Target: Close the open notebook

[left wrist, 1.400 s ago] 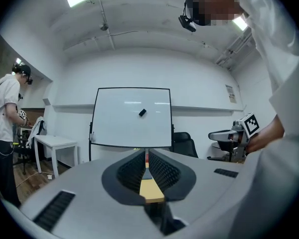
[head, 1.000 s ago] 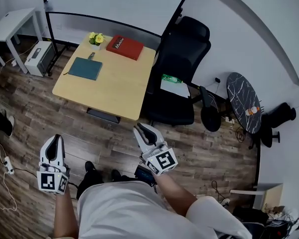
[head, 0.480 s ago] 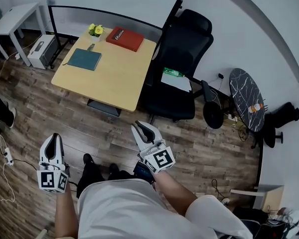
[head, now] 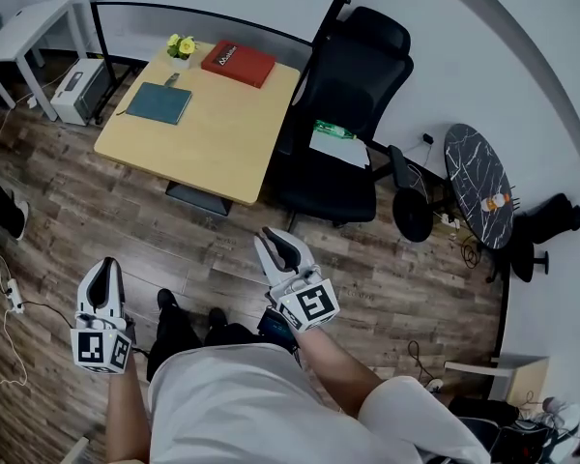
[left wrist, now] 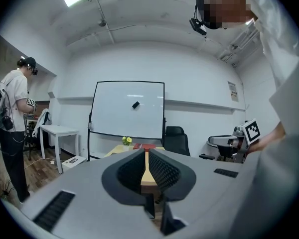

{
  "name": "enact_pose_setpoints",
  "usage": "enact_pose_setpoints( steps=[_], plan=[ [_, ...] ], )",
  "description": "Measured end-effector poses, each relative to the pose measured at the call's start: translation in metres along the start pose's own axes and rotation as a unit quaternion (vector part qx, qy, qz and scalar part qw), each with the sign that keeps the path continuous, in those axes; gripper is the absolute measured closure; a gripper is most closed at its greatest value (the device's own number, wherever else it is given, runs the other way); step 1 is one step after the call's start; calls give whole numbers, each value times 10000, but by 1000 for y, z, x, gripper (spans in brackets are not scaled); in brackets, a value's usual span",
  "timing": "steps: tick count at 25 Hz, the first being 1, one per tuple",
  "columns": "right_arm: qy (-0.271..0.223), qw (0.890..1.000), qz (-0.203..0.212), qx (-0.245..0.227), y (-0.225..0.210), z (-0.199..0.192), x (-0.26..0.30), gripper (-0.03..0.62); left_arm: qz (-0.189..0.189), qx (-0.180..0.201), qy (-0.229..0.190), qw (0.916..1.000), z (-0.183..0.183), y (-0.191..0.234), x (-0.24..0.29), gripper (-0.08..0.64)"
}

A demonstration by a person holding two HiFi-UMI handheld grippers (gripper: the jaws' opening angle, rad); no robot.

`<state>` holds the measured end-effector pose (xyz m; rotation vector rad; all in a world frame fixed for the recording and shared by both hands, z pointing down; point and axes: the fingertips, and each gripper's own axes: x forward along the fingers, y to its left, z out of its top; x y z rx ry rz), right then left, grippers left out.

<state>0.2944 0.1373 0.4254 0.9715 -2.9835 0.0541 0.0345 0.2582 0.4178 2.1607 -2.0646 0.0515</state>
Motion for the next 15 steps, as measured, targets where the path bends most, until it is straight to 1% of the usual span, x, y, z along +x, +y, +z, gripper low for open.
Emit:
enact_pose_setpoints(
  steps=[7, 15],
  plan=[
    [44, 9999, -120, 38, -7, -5, -12, 531, -113, 23, 25, 9999, 2, -10, 2, 532],
    [39, 9998, -205, -64, -10, -2, -7, 531, 2, 41, -99, 9999, 9, -1, 7, 532]
  ],
)
